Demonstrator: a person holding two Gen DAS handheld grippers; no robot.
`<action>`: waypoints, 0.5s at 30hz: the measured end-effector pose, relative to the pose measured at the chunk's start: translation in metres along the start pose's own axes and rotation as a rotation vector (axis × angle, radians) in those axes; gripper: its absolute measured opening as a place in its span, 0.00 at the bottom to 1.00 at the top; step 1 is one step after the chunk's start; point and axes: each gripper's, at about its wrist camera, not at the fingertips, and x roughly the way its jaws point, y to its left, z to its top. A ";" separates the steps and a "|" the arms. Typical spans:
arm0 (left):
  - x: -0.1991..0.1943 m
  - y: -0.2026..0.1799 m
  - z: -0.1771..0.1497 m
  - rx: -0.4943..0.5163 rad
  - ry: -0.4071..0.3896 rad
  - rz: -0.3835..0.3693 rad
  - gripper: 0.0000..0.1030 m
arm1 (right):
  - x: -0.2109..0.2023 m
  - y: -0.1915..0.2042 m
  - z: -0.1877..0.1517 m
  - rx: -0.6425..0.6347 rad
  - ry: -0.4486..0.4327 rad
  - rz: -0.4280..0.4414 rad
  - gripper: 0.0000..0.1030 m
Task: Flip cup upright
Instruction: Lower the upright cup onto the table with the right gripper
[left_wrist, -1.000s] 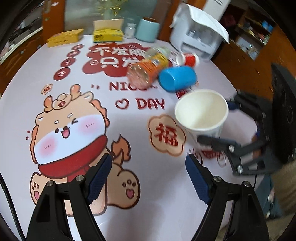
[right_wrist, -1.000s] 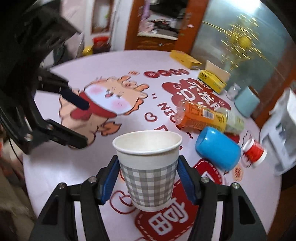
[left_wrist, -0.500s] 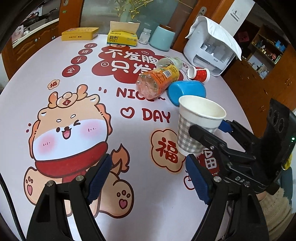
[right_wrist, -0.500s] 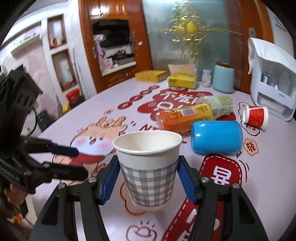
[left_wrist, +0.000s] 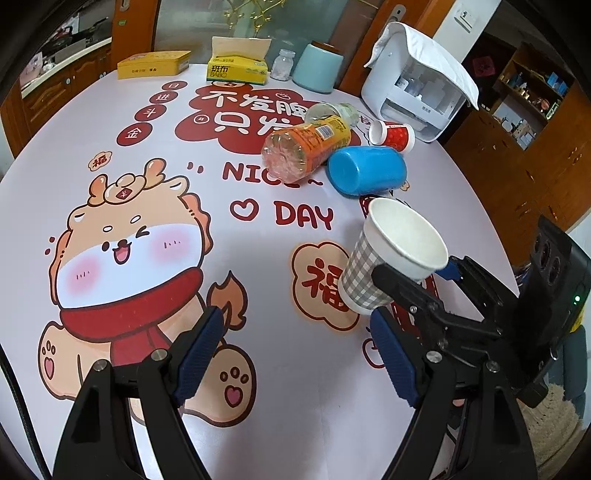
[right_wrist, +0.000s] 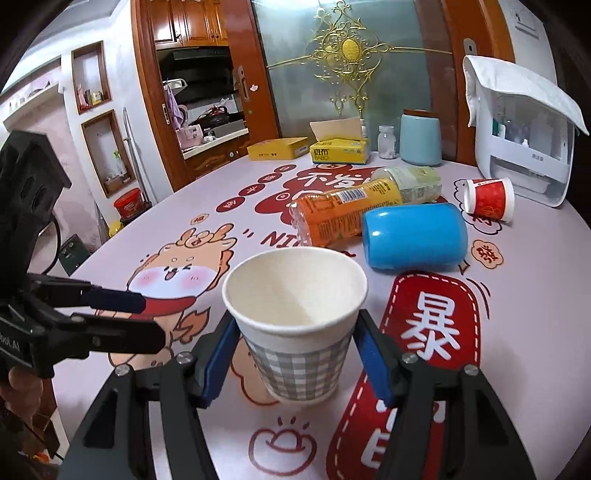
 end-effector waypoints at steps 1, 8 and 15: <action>-0.001 -0.001 -0.001 0.004 -0.004 0.007 0.78 | -0.001 0.001 -0.001 0.001 0.004 -0.004 0.61; -0.008 -0.008 -0.006 0.038 -0.049 0.084 0.78 | -0.007 0.006 -0.009 0.012 0.026 -0.046 0.61; -0.007 -0.010 -0.011 0.044 -0.056 0.131 0.78 | -0.013 0.018 -0.017 -0.021 0.029 -0.109 0.61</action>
